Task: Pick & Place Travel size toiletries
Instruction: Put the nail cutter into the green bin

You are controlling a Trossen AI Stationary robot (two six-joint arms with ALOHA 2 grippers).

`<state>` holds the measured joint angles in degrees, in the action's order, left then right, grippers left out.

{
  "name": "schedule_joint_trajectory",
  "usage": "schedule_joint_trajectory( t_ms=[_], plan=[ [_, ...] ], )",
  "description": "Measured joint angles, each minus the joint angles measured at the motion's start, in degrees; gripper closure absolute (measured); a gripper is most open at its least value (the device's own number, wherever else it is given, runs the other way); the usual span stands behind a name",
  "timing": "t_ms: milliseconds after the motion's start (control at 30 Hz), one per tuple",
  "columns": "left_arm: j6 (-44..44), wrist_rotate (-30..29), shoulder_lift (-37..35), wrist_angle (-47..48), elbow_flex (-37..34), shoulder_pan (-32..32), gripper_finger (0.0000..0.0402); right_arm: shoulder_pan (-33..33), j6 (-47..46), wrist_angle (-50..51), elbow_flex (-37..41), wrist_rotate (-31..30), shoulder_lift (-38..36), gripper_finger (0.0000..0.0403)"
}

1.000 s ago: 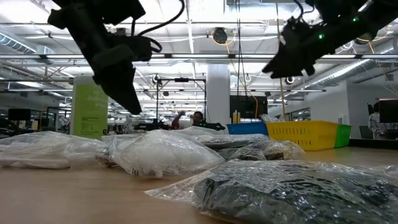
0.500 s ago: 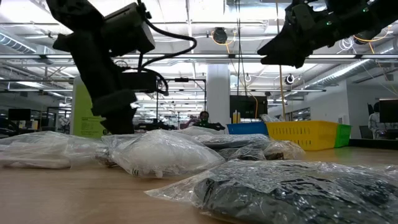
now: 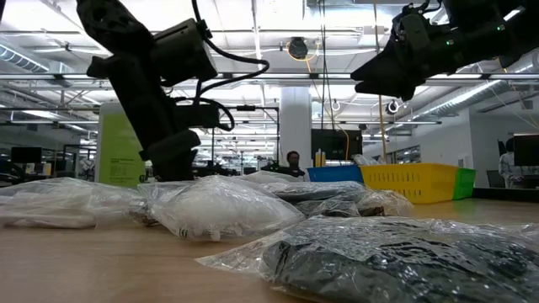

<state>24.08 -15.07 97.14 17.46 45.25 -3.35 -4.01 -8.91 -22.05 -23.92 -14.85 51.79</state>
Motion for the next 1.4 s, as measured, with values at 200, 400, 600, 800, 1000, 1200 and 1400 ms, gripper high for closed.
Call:
schedule_joint_trajectory(
  t_ms=[200,400,600,800,1000,1200,1400],
  plan=[
    [-3.2,-1.8,0.0,0.2,-0.1,1.3,0.0377,0.0,-0.1,-0.1,0.0,0.0,0.0,0.0176],
    [-10.4,-9.9,0.2,4.7,4.0,0.5,0.0377,0.0,-3.2,-2.5,0.0,0.1,3.4,0.0175],
    [-25.5,-19.1,-0.2,5.2,15.8,-2.1,0.0377,0.0,-9.6,-12.5,0.0,2.6,11.7,0.0176],
    [-41.1,-22.7,-0.3,3.4,23.0,-3.8,0.0377,0.0,-17.3,-25.8,0.0,9.2,20.6,0.0179],
    [-50.3,-22.8,-0.2,-0.4,24.4,-4.1,0.0377,0.0,-22.5,-32.7,-0.5,9.1,26.4,0.0179],
    [-53.4,-22.7,-0.2,-1.3,24.4,-3.7,0.0377,0.0,-23.5,-33.3,-5.2,9.2,31.7,0.0179],
    [-53.8,-22.6,-0.2,-1.3,24.4,-3.7,0.0377,0.0,-23.4,-32.9,-10.1,11.0,36.2,0.0179]
  ],
)
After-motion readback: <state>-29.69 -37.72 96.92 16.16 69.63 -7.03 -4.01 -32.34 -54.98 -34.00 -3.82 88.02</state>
